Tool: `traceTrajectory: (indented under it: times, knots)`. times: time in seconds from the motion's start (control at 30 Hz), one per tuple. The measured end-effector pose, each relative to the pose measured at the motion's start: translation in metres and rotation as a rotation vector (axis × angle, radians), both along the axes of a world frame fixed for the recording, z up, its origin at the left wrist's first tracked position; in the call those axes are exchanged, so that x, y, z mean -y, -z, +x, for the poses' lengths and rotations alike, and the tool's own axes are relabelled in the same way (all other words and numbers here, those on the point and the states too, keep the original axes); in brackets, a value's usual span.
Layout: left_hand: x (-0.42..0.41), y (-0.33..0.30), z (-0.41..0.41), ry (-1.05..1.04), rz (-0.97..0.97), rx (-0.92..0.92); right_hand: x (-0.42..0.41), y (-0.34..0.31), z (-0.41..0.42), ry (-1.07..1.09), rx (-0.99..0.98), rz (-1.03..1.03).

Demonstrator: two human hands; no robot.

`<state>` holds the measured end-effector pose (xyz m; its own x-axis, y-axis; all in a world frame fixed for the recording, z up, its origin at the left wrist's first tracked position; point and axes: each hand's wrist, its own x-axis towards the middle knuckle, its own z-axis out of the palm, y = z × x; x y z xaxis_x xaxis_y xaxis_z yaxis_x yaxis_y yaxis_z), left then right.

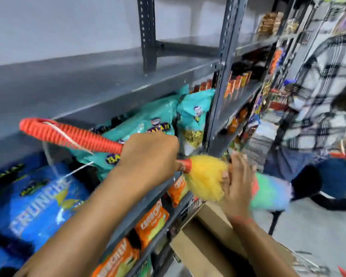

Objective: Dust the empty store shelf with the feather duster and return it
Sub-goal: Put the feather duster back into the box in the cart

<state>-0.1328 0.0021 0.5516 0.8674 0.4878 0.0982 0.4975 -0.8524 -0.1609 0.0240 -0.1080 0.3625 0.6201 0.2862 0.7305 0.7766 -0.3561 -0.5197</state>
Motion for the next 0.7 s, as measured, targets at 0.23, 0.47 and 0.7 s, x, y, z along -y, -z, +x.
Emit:
traceTrajectory:
  times: [0.23, 0.47, 0.7]
  knots:
    - [0.015, 0.117, 0.050, 0.026, -0.118, -0.302, 0.035, 0.117, -0.006, 0.026, -0.239, -0.413]
    - [0.021, 0.228, 0.096, -0.077, -0.316, -0.498, 0.075, 0.192, 0.001, 0.089, -0.485, -0.750]
    - [0.016, 0.342, 0.141, -0.252, -0.423, -0.644, 0.045, 0.246, 0.034, 0.037, -0.595, -0.882]
